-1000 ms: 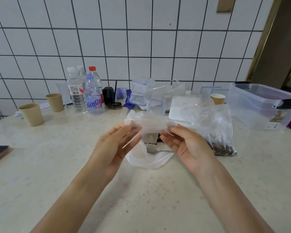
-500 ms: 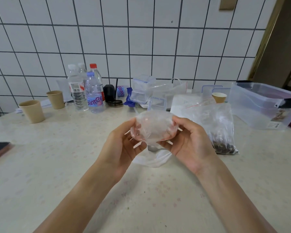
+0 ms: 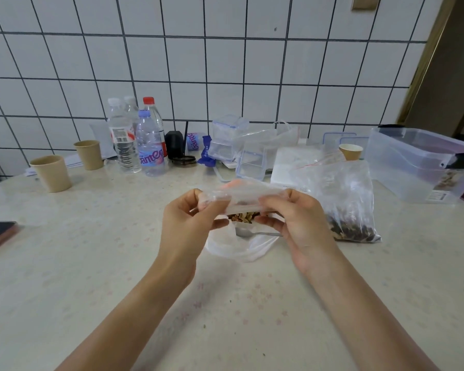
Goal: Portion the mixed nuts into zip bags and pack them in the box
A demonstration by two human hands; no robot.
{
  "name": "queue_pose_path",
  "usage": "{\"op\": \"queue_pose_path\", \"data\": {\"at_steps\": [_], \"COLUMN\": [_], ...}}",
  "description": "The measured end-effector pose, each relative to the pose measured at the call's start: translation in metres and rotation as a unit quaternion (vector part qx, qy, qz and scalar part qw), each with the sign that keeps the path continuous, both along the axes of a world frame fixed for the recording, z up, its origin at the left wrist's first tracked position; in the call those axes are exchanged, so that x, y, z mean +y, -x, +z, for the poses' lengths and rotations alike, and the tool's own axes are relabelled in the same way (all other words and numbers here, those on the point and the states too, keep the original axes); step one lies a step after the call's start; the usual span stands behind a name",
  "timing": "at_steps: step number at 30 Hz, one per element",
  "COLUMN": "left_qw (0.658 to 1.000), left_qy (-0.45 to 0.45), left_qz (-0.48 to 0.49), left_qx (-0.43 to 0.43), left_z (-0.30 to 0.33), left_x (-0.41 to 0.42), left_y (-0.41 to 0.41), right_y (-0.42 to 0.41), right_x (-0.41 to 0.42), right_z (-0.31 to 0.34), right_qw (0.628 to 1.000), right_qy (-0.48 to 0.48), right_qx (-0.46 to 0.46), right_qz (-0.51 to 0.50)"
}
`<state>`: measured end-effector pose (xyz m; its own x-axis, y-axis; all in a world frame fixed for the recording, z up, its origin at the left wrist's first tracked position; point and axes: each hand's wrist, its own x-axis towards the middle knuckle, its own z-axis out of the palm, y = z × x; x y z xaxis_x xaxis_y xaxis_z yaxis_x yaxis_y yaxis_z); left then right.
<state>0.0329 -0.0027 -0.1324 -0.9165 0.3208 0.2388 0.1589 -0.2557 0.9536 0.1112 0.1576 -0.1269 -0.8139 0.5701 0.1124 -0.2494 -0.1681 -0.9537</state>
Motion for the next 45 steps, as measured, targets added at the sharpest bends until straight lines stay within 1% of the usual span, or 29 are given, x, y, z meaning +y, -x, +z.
{"op": "queue_pose_path", "data": {"at_steps": [2,5,7,8,10,12,14,15,17,18,19,21,24,27,29,31,33,36,38,39,41,42,43,45], "left_qw": [0.998,0.992,0.988,0.989,0.993,0.996,0.991,0.978,0.938,0.923,0.915,0.913,0.921,0.94,0.952,0.954,0.943,0.914,0.9,0.906,0.942,0.958,0.972,0.991], "left_qy": [0.014,0.029,0.059,0.068,0.053,0.019,-0.028,-0.064,-0.132,-0.15,-0.159,-0.169,-0.153,-0.107,-0.087,-0.098,-0.125,-0.174,-0.202,-0.196,-0.134,-0.1,-0.072,-0.025], "left_qz": [0.049,0.119,0.139,0.134,0.101,0.059,-0.022,-0.077,-0.175,-0.205,-0.225,-0.251,-0.267,-0.238,-0.214,-0.2,-0.203,-0.227,-0.249,-0.258,-0.251,-0.233,-0.201,-0.113], "left_qx": [0.022,0.022,0.02,0.014,-0.019,-0.062,-0.131,-0.182,-0.269,-0.289,-0.294,-0.276,-0.239,-0.219,-0.2,-0.202,-0.231,-0.289,-0.295,-0.272,-0.18,-0.132,-0.096,-0.065], "left_z": [-0.002,-0.001,-0.002,-0.002,-0.004,-0.005,-0.002,0.0,0.005,0.007,0.008,0.008,0.008,0.01,0.011,0.013,0.014,0.012,0.01,0.01,0.01,0.01,0.009,0.004], "left_x": [0.002,0.001,0.001,0.0,-0.002,-0.005,-0.008,-0.009,-0.01,-0.01,-0.01,-0.01,-0.011,-0.007,-0.003,-0.003,-0.004,-0.008,-0.01,-0.01,-0.01,-0.009,-0.008,-0.005], "left_y": [0.001,0.007,0.012,0.012,0.011,0.013,0.016,0.017,0.018,0.018,0.018,0.02,0.018,0.012,0.008,0.006,0.007,0.011,0.012,0.012,0.011,0.009,0.008,0.008], "right_y": [0.002,0.003,0.002,0.001,-0.001,-0.002,-0.002,-0.002,-0.002,-0.003,-0.003,-0.004,-0.005,-0.004,-0.002,0.0,0.0,0.0,-0.001,-0.002,-0.003,-0.003,-0.003,-0.001], "right_x": [-0.003,-0.001,0.001,0.002,0.005,0.01,0.014,0.015,0.018,0.019,0.019,0.02,0.017,0.012,0.01,0.007,0.005,0.002,0.003,0.004,0.007,0.008,0.008,0.005], "right_z": [-0.003,-0.003,-0.003,-0.003,-0.003,-0.003,0.0,0.002,0.005,0.005,0.006,0.008,0.011,0.011,0.01,0.009,0.008,0.004,0.004,0.005,0.004,0.004,0.003,0.0], "right_qw": [0.999,0.996,0.994,0.994,0.992,0.993,0.99,0.984,0.969,0.962,0.956,0.951,0.959,0.972,0.974,0.972,0.973,0.974,0.972,0.971,0.974,0.978,0.983,0.992], "right_qy": [-0.001,0.03,0.063,0.082,0.104,0.104,0.144,0.176,0.232,0.252,0.264,0.268,0.228,0.175,0.172,0.179,0.164,0.124,0.121,0.111,0.061,0.034,0.013,-0.005], "right_qx": [-0.017,-0.012,-0.006,-0.006,-0.016,-0.019,-0.001,0.009,0.023,0.032,0.04,0.058,0.07,0.056,0.052,0.056,0.06,0.068,0.073,0.072,0.057,0.046,0.034,0.006], "right_qz": [-0.041,-0.084,-0.084,-0.077,-0.067,-0.049,-0.002,0.027,0.081,0.103,0.121,0.14,0.154,0.146,0.14,0.139,0.151,0.177,0.189,0.199,0.209,0.202,0.182,0.124]}}
